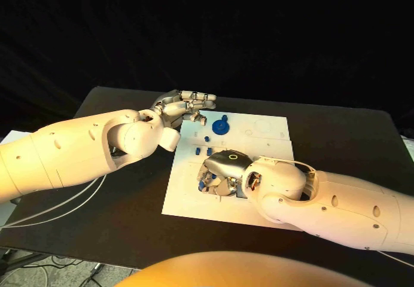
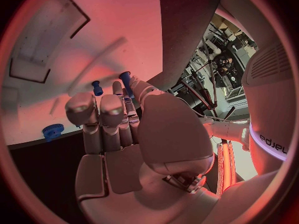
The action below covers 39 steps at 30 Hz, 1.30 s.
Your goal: Assemble the parts on the task board
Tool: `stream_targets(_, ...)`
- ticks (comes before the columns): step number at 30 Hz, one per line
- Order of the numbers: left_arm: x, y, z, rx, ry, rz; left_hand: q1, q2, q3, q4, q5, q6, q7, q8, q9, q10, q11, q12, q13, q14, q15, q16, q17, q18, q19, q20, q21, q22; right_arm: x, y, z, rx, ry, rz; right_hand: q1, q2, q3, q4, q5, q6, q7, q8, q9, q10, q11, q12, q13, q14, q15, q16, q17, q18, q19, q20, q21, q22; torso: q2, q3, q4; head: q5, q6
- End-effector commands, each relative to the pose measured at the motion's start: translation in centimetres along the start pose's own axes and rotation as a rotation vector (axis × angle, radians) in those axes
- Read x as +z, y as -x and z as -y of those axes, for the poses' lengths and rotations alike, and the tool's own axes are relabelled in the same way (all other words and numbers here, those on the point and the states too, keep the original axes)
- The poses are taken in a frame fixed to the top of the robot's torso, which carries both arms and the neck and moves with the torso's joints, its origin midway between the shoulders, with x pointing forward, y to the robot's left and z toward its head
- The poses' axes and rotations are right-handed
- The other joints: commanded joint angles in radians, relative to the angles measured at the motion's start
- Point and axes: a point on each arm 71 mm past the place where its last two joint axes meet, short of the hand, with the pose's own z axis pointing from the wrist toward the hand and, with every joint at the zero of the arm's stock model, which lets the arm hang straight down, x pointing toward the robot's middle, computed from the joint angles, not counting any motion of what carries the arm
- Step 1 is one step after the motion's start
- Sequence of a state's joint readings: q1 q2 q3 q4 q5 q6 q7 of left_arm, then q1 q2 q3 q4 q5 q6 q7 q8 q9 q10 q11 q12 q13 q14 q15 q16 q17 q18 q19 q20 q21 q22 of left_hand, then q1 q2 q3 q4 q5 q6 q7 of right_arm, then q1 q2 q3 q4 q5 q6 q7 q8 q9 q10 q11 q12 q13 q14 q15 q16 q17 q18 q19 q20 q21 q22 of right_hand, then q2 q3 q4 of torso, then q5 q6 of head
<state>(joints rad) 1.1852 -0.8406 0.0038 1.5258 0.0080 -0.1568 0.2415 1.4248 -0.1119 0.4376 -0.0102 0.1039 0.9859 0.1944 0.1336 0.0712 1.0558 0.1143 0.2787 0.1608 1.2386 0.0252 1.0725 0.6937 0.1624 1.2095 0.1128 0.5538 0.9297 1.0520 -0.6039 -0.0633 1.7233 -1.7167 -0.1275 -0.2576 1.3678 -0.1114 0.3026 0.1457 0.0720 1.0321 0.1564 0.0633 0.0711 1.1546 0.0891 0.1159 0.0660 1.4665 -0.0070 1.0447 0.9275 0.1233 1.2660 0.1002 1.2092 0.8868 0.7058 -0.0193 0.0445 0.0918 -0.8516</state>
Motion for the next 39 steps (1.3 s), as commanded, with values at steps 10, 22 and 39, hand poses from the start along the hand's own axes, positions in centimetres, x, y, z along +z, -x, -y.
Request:
stream_targets(10, 0.2, -0.2, -0.1, -0.004, 0.004, -0.019, -0.002, 0.007, -0.007, -0.002, 0.006, -0.014, 0.004, -0.003, -0.001, -0.013, 0.004, 0.009, 0.001, -0.005, 0.001, 0.004, -0.001, 0.018, -0.002, 0.008, -0.007, -0.002, -0.4, 0.6, 0.1, 0.018, -0.023, 0.117, -0.030, -0.024, -0.103, 0.015, -0.009, -0.095, 0.006, -0.001, -0.004, -0.045, 0.005, 0.013, 0.005, 0.003, 0.012, -0.005, -0.011, 0.011, -0.010, 0.006, -0.011, -0.016, 0.000, 0.0001, -0.0010, 0.000, 0.001)
stream_targets(22, 0.1, 0.1, -0.1, -0.002, 0.008, -0.014, -0.003, 0.007, -0.008, -0.002, 0.006, -0.018, 0.005, -0.003, -0.001, -0.017, 0.005, 0.010, 0.000, -0.005, 0.002, 0.005, -0.002, 0.018, -0.002, 0.009, -0.007, -0.002, -4.7, 3.1, 2.1, 0.174, -0.016, 0.309, 0.020, -0.001, -0.133, 0.000, 0.056, -0.078, 0.013, 0.006, 0.003, -0.016, 0.005, 0.064, 0.012, 0.003, 0.010, -0.011, -0.025, 0.008, 0.002, 0.004, -0.002, -0.002, -0.003, -0.0012, -0.0052, -0.013, 0.013)
stream_targets(39, -0.1, 0.2, -0.4, -0.004, 0.018, -0.026, 0.001, 0.006, -0.008, -0.007, 0.007, -0.022, 0.004, -0.002, -0.001, -0.023, 0.005, 0.014, 0.001, -0.011, 0.003, 0.002, -0.010, 0.019, -0.003, 0.010, -0.008, -0.002, -14.3, 2.9, 10.6, 0.376, -0.467, 0.102, -0.029, 0.050, -0.269, 0.054, 0.157, 0.000, -0.036, 0.075, 0.022, 0.200, -0.056, 1.045, 1.006, 0.061, -0.034, 0.340, 0.373, -0.051, 0.139, -0.036, 0.207, 0.334, -0.011, 0.0054, -0.0264, -0.092, 0.050)
